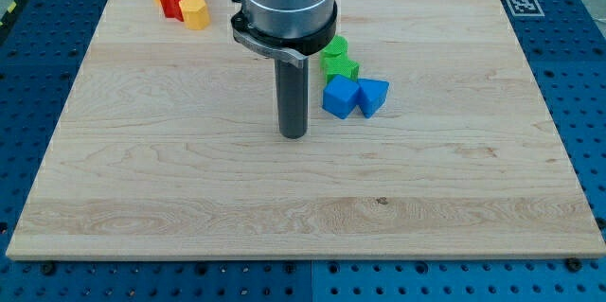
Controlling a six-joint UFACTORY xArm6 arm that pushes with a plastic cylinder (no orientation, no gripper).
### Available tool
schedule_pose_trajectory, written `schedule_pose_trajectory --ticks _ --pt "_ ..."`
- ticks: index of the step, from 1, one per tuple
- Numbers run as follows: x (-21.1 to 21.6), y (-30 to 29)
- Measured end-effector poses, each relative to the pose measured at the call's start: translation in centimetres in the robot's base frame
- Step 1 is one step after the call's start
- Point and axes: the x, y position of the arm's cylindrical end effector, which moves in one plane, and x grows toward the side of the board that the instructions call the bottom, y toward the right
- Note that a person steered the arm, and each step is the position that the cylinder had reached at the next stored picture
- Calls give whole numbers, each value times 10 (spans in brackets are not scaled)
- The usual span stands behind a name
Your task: Push the blue triangle to the top center
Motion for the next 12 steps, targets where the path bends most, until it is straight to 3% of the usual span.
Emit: schedule_pose_trajectory --ticks 4,6,7,12 --pt "-1 1" --pt "-2 83" --pt "-2 83" --pt "-86 131"
